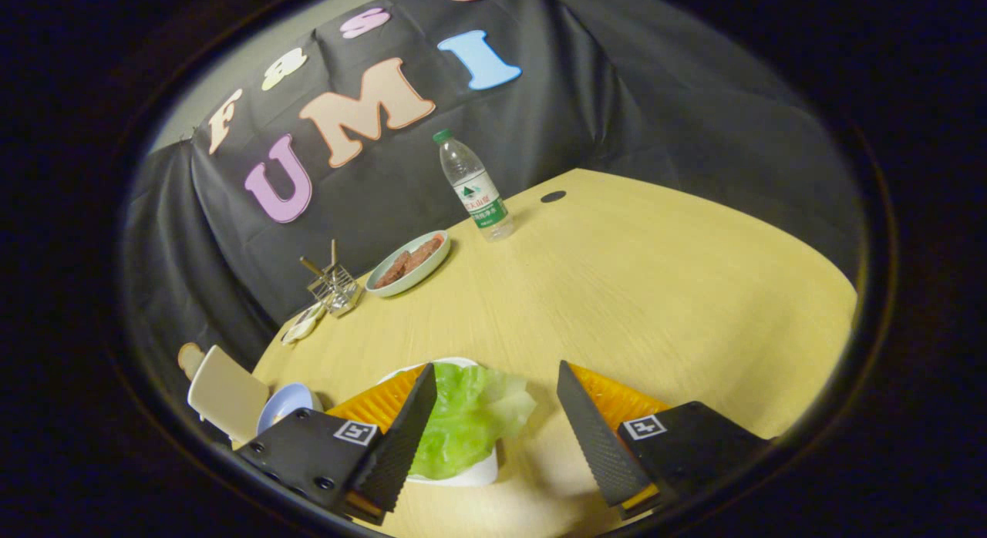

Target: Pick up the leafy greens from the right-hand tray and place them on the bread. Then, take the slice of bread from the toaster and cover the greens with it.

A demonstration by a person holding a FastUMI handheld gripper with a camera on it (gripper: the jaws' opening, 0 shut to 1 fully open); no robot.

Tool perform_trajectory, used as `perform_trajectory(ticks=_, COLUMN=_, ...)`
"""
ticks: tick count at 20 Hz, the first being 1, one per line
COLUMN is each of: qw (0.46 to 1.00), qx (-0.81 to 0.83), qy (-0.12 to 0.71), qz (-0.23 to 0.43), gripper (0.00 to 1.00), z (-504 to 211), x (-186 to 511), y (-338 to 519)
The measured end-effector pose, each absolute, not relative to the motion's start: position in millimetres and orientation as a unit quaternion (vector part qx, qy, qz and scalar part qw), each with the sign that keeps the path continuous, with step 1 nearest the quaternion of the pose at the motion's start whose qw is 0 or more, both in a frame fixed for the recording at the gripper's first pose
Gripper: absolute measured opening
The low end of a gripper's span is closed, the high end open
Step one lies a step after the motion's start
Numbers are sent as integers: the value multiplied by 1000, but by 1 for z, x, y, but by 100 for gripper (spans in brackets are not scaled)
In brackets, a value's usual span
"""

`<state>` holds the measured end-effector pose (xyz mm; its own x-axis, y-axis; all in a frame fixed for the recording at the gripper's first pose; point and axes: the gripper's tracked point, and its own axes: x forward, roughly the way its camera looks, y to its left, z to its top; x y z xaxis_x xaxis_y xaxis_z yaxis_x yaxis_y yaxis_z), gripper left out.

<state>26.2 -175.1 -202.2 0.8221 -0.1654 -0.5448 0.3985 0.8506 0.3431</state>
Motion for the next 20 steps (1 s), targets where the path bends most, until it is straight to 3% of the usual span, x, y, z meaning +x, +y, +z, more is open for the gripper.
perform_trajectory(ticks=6, qw=923, qx=232, qy=269, qz=-145, gripper=98, z=-211, x=28, y=-172)
perform_trajectory(ticks=15, qw=925, qx=211, qy=280, qz=-145, gripper=39, z=-218, x=25, y=-173)
perform_trajectory(ticks=17, qw=928, qx=198, qy=282, qz=-145, gripper=39, z=-218, x=25, y=-171)
perform_trajectory(ticks=20, qw=933, qx=183, qy=274, qz=-143, gripper=23, z=-213, x=32, y=-170)
